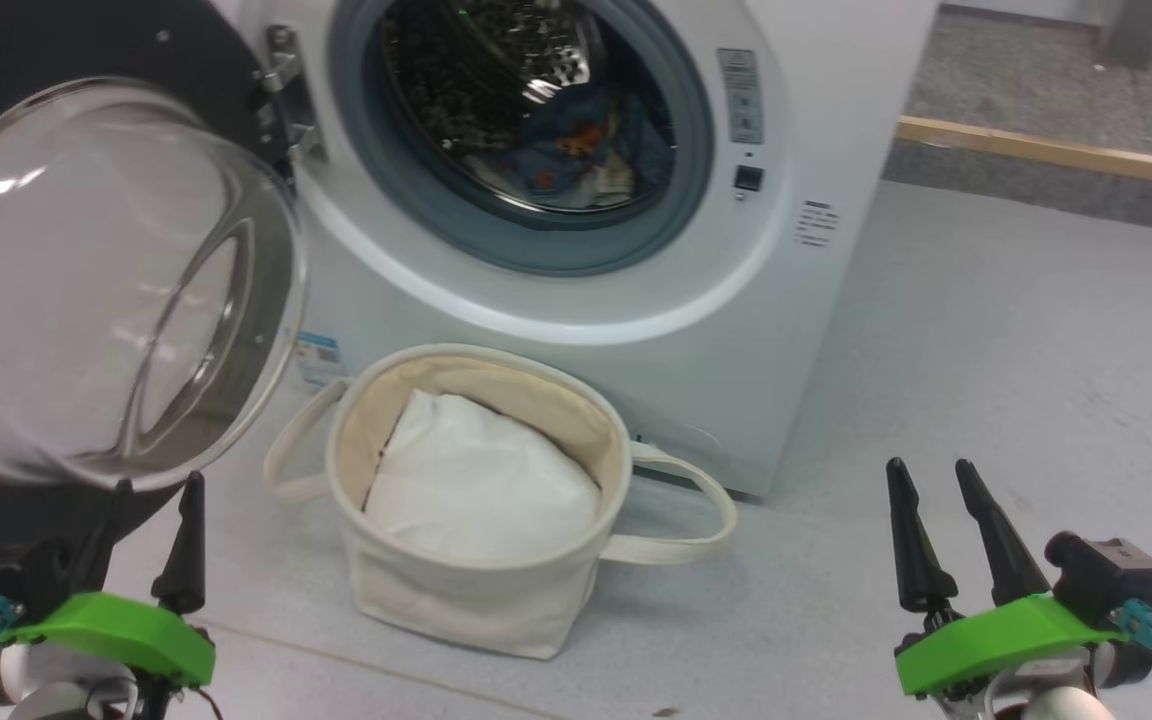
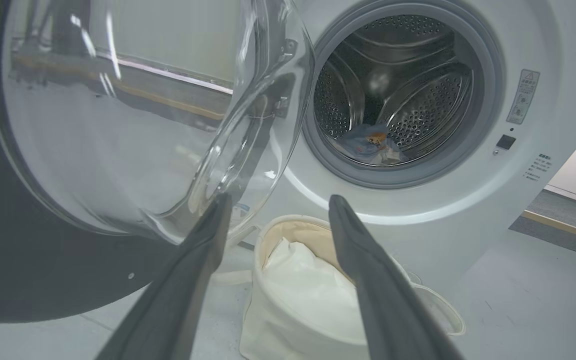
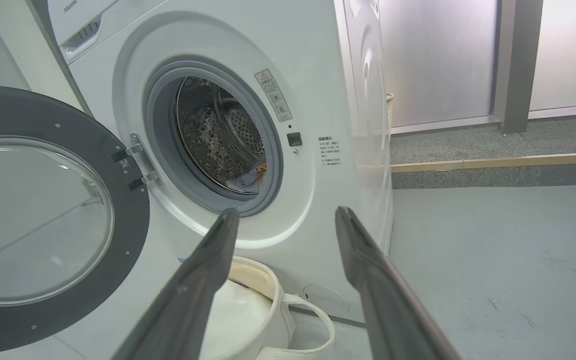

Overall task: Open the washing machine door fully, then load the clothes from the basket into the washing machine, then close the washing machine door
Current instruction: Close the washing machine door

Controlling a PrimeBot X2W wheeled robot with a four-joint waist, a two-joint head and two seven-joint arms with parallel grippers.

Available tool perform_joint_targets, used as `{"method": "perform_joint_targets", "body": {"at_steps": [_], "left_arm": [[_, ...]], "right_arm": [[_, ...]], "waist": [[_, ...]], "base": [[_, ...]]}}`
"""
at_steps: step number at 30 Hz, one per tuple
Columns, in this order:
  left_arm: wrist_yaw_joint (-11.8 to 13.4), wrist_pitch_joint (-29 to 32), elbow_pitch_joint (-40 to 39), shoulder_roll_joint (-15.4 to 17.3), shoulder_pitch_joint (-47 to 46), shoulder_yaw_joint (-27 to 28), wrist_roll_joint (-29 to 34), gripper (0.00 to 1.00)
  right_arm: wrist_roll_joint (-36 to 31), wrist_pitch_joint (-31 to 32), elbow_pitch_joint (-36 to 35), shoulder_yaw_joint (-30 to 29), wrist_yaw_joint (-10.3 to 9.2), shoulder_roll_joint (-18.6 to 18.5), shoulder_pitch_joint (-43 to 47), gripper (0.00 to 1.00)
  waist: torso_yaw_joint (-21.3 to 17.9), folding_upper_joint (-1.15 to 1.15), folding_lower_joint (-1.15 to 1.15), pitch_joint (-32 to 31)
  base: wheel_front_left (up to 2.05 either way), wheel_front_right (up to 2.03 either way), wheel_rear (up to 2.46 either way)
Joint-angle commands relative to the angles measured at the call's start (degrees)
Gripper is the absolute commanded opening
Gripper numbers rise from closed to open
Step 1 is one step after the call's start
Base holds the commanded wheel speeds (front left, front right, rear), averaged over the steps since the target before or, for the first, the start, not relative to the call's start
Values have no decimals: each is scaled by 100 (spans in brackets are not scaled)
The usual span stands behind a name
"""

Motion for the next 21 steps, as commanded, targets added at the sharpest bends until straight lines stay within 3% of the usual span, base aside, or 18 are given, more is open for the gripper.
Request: {"method": "perform_joint_targets", "body": {"at_steps": [1, 4, 13, 21], "left_arm": [[55, -69, -182, 155, -325, 244, 105, 100], [150, -69, -232, 146, -306, 389, 233, 100], [116, -69, -300, 32, -221, 624, 412, 100], [133, -69, -672, -30, 32, 1206, 399, 100]], "right_arm": [[25, -71, -176, 86, 3, -25, -102, 100], [27, -71, -169, 74, 3, -9, -99, 100], [36, -71, -166, 59, 3, 25, -91, 100], [87, -71, 20, 477, 3, -62, -608, 100]], "waist": [[192, 0, 0, -18], [402, 0, 0, -26], [1121, 0, 0, -33], [1355, 0, 0, 223]], "base": [[0, 0, 0], [0, 0, 0], [0, 0, 0], [0, 0, 0]]}}
